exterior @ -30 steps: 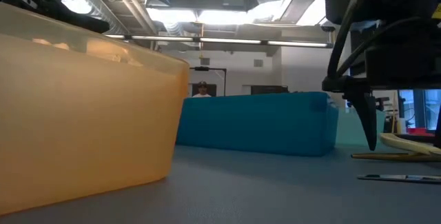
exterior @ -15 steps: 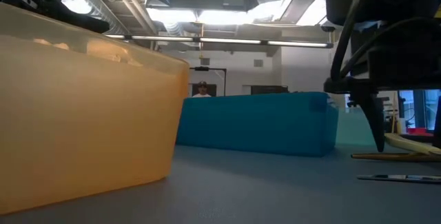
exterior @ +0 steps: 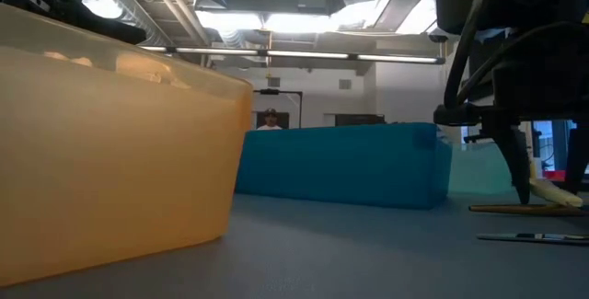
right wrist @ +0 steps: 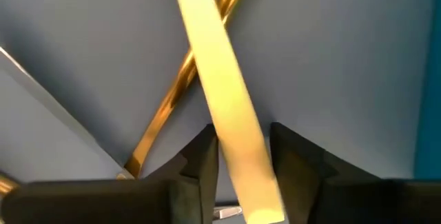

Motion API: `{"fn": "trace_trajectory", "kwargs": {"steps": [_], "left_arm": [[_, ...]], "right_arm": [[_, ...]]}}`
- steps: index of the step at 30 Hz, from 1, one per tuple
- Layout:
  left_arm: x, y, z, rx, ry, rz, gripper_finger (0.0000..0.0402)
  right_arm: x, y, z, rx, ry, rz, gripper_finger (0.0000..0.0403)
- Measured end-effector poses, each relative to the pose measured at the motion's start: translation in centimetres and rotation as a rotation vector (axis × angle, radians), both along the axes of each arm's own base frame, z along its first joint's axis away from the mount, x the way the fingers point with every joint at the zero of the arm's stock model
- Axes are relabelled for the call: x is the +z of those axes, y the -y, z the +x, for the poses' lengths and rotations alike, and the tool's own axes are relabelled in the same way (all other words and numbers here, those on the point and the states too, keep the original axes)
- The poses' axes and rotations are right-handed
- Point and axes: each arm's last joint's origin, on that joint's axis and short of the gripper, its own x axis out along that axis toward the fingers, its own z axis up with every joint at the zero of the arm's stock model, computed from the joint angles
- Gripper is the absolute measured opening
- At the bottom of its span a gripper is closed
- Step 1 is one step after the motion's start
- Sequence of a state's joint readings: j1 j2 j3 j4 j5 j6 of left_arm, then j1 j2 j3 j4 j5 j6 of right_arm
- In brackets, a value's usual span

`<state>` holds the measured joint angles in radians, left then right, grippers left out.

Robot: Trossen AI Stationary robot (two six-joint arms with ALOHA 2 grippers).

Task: Sort silverware by color (type)
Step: Put the left yellow knife into the light blue bin

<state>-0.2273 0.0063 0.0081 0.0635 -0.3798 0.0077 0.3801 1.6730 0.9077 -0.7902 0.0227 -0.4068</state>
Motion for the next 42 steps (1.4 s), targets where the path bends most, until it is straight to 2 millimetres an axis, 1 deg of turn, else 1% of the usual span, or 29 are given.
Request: {"fn": "trace_trajectory", "kwargs": {"steps": [9, 16, 20, 26, 31, 42], "left_arm": [[0.0, 0.0, 0.0, 0.000, 0.000, 0.000, 0.0000], [0.0, 0.0, 0.0, 0.000, 0.000, 0.000, 0.0000], [0.2, 0.0, 0.0, 0.000, 0.018, -0.004, 0.0000], [0.9, -0.1, -0.1, 0.017, 0.092, -0.022, 0.0000], [1.1, -0.1, -0.2, 0.028, 0.117, -0.030, 0.0000], [1.3, -0.2, -0.2, 0.063, 0.138, -0.046, 0.0000]], "right_arm": [[0.0, 0.0, 0.0, -0.001, -0.001, 0.004, 0.0059], [0.1, 0.0, 0.0, -0.001, -0.004, 0.004, 0.0055], [0.6, 0.0, 0.1, -0.002, -0.028, -0.013, 0.0054], [2.6, -0.2, 0.7, -0.002, -0.056, -0.038, 0.0053], [4.8, -0.4, 1.3, -0.006, -0.075, -0.045, 0.0053], [11.0, -1.0, 2.8, -0.009, -0.033, -0.027, 0.0053]]}}
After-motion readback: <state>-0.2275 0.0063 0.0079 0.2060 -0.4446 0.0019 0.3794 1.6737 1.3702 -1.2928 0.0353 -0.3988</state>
